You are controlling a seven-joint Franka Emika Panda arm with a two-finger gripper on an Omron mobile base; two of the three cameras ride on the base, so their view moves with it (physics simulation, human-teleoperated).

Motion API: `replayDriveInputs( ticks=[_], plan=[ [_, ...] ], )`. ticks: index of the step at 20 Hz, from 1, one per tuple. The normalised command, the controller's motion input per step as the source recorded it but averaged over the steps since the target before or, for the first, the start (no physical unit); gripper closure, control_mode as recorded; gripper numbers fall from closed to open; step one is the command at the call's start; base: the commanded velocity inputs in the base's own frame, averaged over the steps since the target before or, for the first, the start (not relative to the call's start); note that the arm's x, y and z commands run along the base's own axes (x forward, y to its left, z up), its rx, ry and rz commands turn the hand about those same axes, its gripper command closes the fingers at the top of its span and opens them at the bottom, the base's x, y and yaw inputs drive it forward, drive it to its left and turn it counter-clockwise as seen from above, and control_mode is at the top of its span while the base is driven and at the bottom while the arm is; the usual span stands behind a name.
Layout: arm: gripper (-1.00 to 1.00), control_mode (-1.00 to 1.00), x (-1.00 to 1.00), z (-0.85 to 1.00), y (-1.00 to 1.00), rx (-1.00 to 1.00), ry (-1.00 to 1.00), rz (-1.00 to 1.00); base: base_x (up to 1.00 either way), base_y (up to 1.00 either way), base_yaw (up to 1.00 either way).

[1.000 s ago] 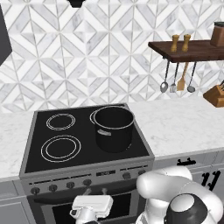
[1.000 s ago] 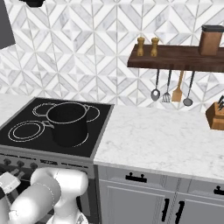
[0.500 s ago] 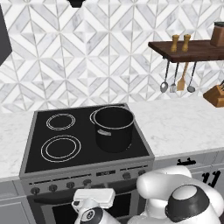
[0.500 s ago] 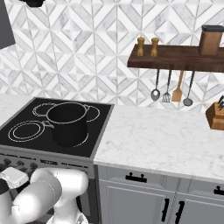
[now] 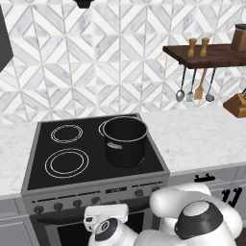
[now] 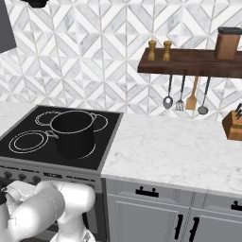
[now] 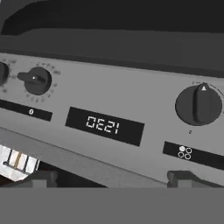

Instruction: Turn off the front right burner of the stove.

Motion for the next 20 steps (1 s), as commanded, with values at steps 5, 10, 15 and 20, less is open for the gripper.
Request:
replayDriveInputs(
  ticks=[5,10,15,20],
  plan=[
    [-1.0,-1.0,0.0,-0.42,0.27,0.0,0.0,0.09,0.0,0.0,0.0],
    [-1.0,-1.0,0.0,-0.12,0.31,-0.01,0.0,0.04,0.0,0.0,0.0],
    [-1.0,-1.0,0.15,-0.1,0.17,0.0,0.0,0.0,0.0,0.0,0.0],
    [-1.0,-1.0,0.24,-0.08,0.01,0.0,0.0,0.0,0.0,0.0,0.0]
  ],
)
